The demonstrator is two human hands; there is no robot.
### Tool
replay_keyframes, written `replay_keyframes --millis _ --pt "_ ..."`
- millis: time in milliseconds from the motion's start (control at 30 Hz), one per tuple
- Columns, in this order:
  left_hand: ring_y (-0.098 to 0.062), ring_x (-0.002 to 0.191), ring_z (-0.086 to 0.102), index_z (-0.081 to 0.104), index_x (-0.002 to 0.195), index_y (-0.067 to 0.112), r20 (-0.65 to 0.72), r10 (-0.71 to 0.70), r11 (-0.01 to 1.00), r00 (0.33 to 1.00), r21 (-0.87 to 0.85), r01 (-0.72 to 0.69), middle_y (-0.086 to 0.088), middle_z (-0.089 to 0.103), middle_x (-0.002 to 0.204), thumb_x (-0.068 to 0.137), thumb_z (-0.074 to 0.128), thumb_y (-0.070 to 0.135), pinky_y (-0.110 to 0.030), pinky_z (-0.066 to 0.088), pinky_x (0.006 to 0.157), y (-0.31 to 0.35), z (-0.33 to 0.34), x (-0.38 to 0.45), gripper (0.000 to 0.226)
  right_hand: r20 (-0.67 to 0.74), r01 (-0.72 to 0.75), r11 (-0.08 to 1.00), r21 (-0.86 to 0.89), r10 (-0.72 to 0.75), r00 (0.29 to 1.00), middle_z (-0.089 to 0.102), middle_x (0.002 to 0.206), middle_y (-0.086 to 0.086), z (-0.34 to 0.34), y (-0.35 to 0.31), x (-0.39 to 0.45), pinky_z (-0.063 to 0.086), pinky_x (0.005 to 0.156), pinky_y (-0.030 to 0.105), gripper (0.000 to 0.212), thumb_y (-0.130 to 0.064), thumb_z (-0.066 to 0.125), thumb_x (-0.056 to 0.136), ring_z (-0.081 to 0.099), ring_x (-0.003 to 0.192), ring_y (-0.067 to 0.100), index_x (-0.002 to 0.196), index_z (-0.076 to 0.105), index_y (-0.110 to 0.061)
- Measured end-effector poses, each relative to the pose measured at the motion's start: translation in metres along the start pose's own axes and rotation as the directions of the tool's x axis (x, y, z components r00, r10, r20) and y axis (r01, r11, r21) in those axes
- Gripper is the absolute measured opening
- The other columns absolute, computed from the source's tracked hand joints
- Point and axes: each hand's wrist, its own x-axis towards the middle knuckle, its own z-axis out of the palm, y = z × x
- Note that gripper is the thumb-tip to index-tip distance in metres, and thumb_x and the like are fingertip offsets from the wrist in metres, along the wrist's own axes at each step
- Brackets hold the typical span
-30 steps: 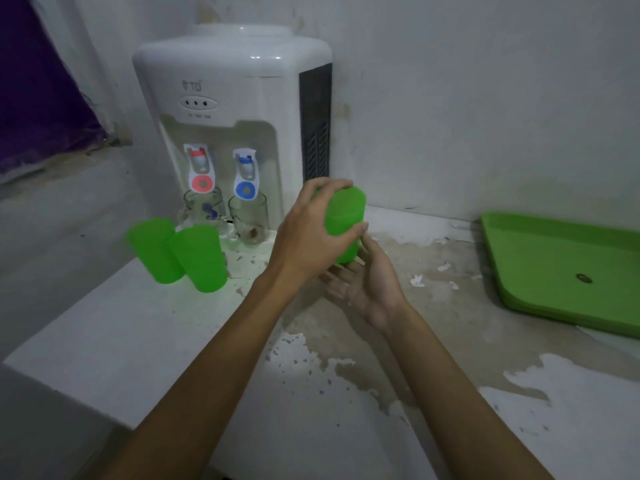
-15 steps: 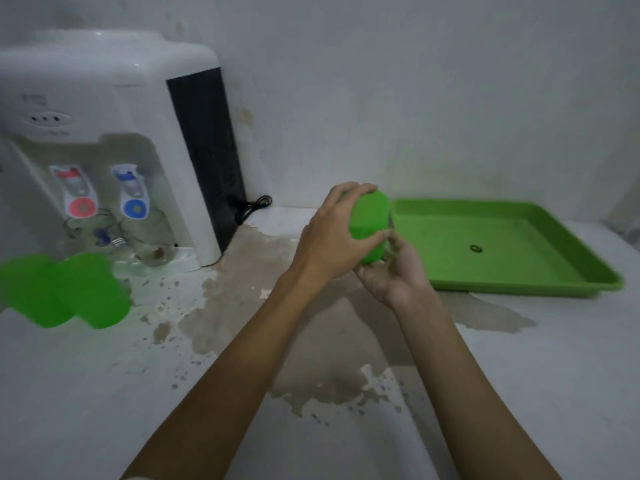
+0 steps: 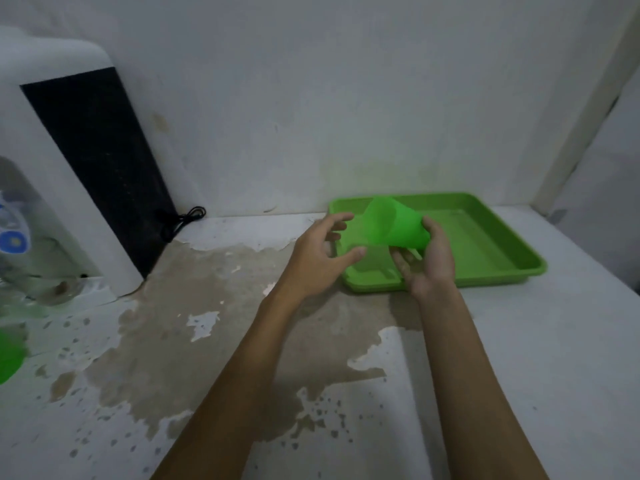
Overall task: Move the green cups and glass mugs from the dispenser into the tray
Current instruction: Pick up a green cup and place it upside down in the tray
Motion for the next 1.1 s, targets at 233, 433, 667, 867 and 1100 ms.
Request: replay_keyframes --millis 233,433,667,867,1100 --pt "-0.011 0.110 0.066 0.068 0.124 0.027 0.047 -0.052 0.999 0.998 -0.015 0.052 0.001 0.069 0.118 0.087 0.080 0.022 -0.035 0.058 0.095 -0.020 -0.005 0.010 0.040 0.089 0.495 0.661 -0.564 -0.547 0.832 0.057 0.148 0.003 0.004 0.012 0.004 0.039 0.111 0.029 0.048 -0.022 0.073 0.090 0.050 0.133 0.012 0.137 0.063 -0.020" --pt "-0.012 0.109 0.066 0.069 0.120 0.027 0.070 -0.049 0.998 0.996 -0.025 0.051 0.000 0.070 0.117 0.087 0.079 0.019 -0.025 0.055 0.092 -0.026 -0.003 0.010 0.035 0.442 0.624 0.148 -0.767 -0.583 0.682 0.053 0.151 0.009 0.000 0.020 0.003 0.039 0.117 0.041 0.052 -0.022 0.072 0.091 0.047 0.140 0.023 0.141 0.060 -0.015" --pt "-0.013 0.110 0.067 0.070 0.117 0.025 0.085 -0.021 1.000 0.996 0.001 0.021 0.000 0.071 0.119 0.087 0.078 0.021 -0.028 0.054 0.096 -0.029 -0.002 0.010 0.032 0.631 0.659 -0.112 -0.744 -0.445 0.636 0.047 0.154 0.007 -0.006 0.030 0.000 0.046 0.109 0.043 0.056 -0.026 0.072 0.088 0.049 0.136 0.025 0.141 0.058 -0.019" --pt "-0.009 0.107 0.067 0.071 0.116 0.026 0.087 -0.005 1.000 0.996 0.023 0.003 0.001 0.072 0.115 0.087 0.078 0.023 -0.023 0.053 0.094 -0.030 -0.006 0.007 0.029 0.633 0.669 -0.104 -0.736 -0.454 0.627 0.055 0.129 0.005 -0.011 0.034 0.000 0.054 0.087 0.036 0.058 -0.031 0.076 0.077 0.056 0.112 0.019 0.132 0.057 -0.022" --pt "-0.011 0.104 0.068 0.072 0.111 0.030 0.097 -0.049 0.999 0.994 -0.005 0.050 0.002 0.072 0.112 0.088 0.077 0.022 -0.026 0.056 0.090 -0.026 -0.016 0.001 0.025 0.622 0.656 -0.087 -0.750 -0.431 0.653 0.053 0.132 0.010 -0.014 0.032 -0.005 0.047 0.090 0.034 0.068 -0.030 0.079 0.076 0.055 0.115 0.026 0.137 0.051 -0.017"
